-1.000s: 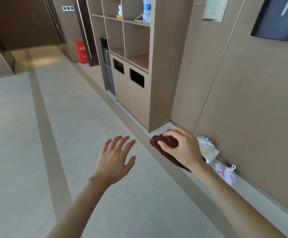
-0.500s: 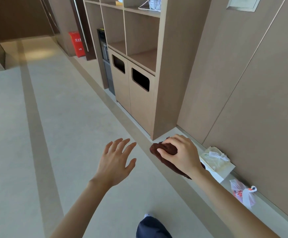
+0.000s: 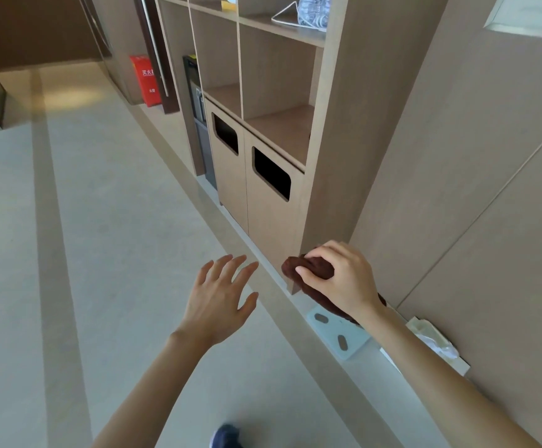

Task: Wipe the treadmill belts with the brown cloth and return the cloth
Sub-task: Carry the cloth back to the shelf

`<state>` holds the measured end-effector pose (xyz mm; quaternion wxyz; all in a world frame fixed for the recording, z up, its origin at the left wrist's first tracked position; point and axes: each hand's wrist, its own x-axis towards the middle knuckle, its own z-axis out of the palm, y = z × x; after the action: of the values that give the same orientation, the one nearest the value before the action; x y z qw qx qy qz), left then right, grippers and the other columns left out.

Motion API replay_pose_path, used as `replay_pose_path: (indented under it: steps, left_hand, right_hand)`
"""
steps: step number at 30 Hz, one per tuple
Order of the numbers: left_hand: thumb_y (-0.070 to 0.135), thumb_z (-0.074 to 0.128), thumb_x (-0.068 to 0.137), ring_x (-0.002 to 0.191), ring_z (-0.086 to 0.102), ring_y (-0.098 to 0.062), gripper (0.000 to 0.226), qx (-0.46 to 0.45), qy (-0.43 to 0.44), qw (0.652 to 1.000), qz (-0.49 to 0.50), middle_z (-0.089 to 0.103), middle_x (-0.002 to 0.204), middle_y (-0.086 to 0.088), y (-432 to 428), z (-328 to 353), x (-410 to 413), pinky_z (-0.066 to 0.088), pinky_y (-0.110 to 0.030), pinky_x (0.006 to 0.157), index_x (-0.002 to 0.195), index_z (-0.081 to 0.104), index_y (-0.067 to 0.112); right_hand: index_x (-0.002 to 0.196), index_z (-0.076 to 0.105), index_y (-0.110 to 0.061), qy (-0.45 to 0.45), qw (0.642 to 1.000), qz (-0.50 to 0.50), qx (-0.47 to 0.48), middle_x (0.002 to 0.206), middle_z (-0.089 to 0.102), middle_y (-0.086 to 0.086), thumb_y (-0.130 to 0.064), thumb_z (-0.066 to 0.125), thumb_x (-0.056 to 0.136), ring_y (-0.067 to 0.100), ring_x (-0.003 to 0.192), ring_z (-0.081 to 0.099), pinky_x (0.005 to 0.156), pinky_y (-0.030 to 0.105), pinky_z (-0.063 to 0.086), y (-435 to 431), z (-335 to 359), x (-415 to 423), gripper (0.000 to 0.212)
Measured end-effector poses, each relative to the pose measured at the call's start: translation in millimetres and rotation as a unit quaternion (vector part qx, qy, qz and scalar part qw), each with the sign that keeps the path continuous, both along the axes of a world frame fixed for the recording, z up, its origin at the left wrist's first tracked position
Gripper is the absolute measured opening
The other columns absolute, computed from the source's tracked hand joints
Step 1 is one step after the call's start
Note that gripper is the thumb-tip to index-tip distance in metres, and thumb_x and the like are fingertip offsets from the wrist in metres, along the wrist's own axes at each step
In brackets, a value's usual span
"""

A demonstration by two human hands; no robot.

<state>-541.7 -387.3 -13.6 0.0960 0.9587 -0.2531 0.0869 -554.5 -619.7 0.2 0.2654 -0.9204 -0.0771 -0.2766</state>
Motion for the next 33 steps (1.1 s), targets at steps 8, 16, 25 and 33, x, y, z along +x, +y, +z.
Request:
replay_pose_path:
  steps: [8,16,25,33]
  left_hand:
    - [0.044,0.047,0.089,0.124,0.049,-0.030,0.049,0.015,-0.010,0.999,-0.028,0.055,0.132,-0.006,23.3,-14.9,132.0,0.037,-0.048,0.103,0.131,0.053,0.021]
    - [0.048,0.043,0.091,0.131,0.040,-0.027,0.052,0.044,-0.015,0.995,-0.091,0.047,0.140,-0.003,49.9,12.2,292.6,0.029,-0.045,0.108,0.138,0.043,0.025]
    - [0.045,0.054,0.087,0.124,0.049,-0.028,0.050,0.047,0.025,0.993,-0.106,0.055,0.133,-0.004,65.7,-18.5,389.9,0.035,-0.048,0.104,0.133,0.049,0.024]
    - [0.052,0.037,0.093,0.137,0.030,-0.024,0.055,0.068,0.034,0.989,-0.125,0.037,0.148,0.002,31.6,-32.1,515.4,0.018,-0.044,0.114,0.143,0.031,0.032]
  right_hand:
    - [0.075,0.070,-0.020,0.024,1.000,-0.019,0.001,0.076,0.064,-0.009,-0.037,0.076,0.072,0.016,0.071,0.061,0.062,0.036,0.050,25.0,-24.3,114.3,0.018]
    - [0.078,0.069,-0.022,-0.009,0.998,-0.070,0.003,0.079,0.064,-0.010,-0.047,0.067,0.075,0.016,0.073,0.061,0.070,0.036,0.049,54.4,1.8,255.0,0.025]
    - [0.075,0.069,-0.019,0.035,0.996,-0.078,0.001,0.075,0.064,-0.009,-0.040,0.073,0.072,0.017,0.069,0.061,0.062,0.037,0.052,72.7,-38.6,342.5,0.022]
    - [0.077,0.069,-0.022,0.038,0.995,-0.095,-0.003,0.078,0.065,-0.009,-0.042,0.073,0.072,0.014,0.072,0.062,0.064,0.034,0.052,43.9,-49.9,463.9,0.021]
